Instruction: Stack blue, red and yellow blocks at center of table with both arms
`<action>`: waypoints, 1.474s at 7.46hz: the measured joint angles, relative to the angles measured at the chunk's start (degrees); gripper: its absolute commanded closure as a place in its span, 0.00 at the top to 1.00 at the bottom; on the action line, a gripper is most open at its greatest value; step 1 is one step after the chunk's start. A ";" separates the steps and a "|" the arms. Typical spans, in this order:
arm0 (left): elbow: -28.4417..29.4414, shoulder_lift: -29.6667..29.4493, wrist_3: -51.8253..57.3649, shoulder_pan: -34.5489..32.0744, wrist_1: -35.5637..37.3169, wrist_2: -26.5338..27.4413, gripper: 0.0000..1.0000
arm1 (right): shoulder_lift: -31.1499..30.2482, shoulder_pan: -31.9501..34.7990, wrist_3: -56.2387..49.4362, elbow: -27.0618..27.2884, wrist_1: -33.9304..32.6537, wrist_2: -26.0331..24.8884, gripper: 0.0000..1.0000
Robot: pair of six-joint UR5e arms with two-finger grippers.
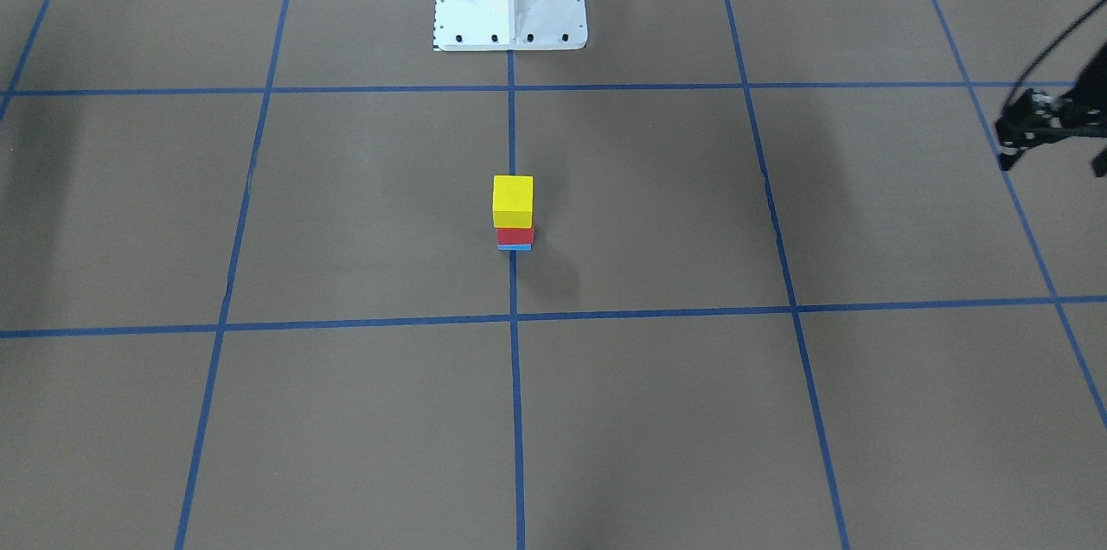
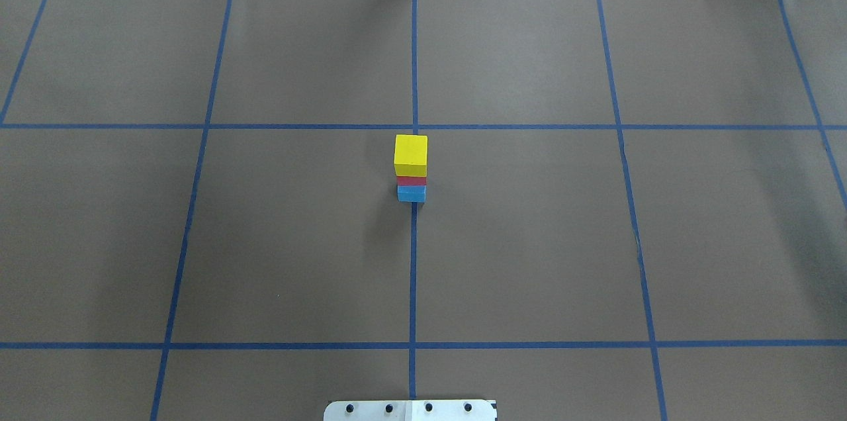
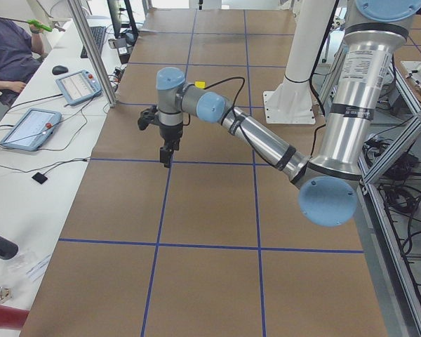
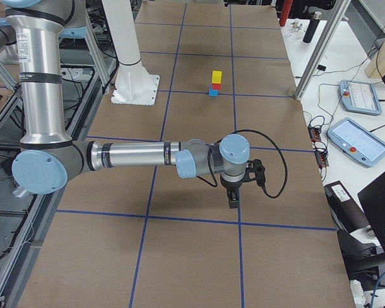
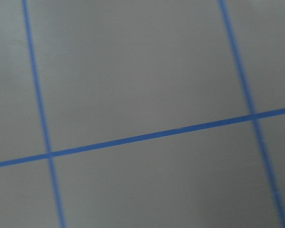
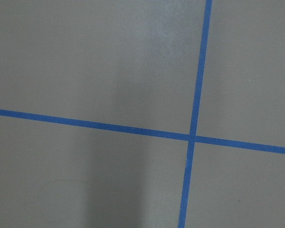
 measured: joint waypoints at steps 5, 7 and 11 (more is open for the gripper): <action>22.52 9.59 24.89 -13.54 -20.42 -3.66 1.00 | -0.66 0.18 0.06 0.48 -2.10 0.50 1.00; 23.15 10.75 20.72 -13.68 -23.57 -3.89 1.00 | -0.15 0.78 0.06 2.53 -7.25 0.66 1.00; 16.45 10.90 8.02 -13.43 -22.27 -8.72 1.00 | 0.39 0.96 0.06 3.95 -10.91 0.62 1.00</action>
